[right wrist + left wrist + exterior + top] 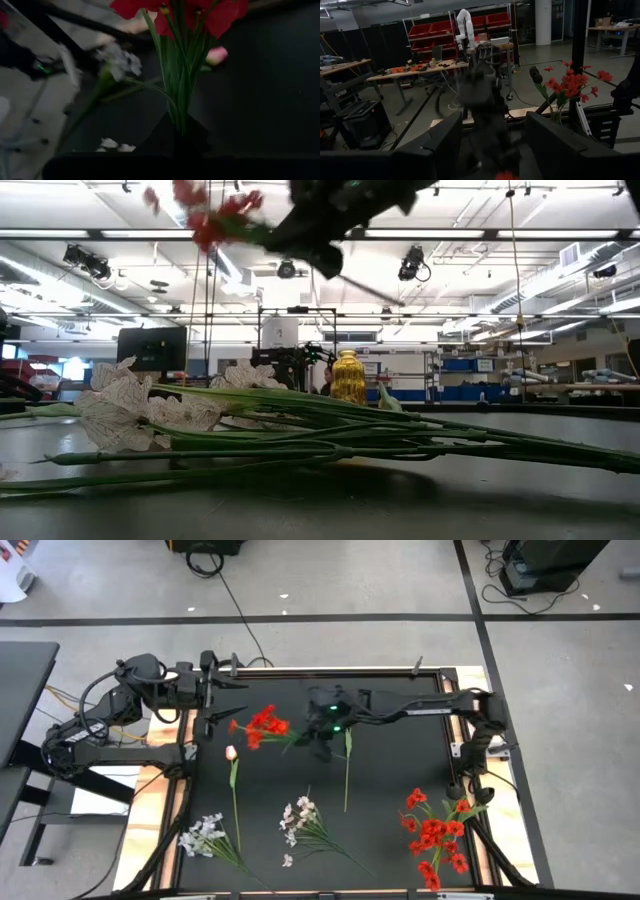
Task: Sort flowers into vase by color
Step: Put the red flowers into the transparent vase
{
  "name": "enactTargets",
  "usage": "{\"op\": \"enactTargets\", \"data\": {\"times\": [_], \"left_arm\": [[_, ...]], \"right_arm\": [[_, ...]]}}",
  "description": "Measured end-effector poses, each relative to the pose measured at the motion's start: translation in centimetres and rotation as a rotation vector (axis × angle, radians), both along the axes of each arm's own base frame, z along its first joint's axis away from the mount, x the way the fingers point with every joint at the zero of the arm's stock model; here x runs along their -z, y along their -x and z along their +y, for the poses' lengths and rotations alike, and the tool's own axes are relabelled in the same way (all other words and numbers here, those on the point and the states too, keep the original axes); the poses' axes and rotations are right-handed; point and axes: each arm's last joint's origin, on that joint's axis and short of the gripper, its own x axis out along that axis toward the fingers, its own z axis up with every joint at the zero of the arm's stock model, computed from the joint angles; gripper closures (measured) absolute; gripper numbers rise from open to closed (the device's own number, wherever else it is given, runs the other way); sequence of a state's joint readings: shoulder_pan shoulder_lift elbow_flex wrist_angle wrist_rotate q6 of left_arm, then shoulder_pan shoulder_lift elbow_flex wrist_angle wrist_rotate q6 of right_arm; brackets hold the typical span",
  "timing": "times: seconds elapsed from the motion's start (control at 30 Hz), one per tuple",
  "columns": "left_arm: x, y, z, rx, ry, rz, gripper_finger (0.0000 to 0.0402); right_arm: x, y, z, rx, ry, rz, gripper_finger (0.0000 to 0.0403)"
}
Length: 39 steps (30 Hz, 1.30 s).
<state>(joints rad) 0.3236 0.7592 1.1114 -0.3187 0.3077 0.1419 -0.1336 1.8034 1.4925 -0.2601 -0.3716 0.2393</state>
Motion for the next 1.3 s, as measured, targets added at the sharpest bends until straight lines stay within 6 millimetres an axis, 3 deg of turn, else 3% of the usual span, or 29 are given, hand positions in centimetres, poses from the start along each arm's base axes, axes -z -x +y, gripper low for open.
{"op": "enactTargets", "data": {"times": [0.47,0.97,1.3], "left_arm": [[0.0,0.0,0.0,0.0,0.0,0.0,0.0177],[0.0,0.0,0.0,0.0,0.0,0.0,0.0177],[0.0,0.0,0.0,0.0,0.0,0.0,0.0177]], "right_arm": [[-2.0,10.8,3.2,0.072,-0.196,-0.404,0.0387],[-8.8,19.7,6.4,0.108,-0.063,-0.759,0.0387],[-11.3,26.0,7.1,0.088,0.002,-0.871,0.0387]]}}
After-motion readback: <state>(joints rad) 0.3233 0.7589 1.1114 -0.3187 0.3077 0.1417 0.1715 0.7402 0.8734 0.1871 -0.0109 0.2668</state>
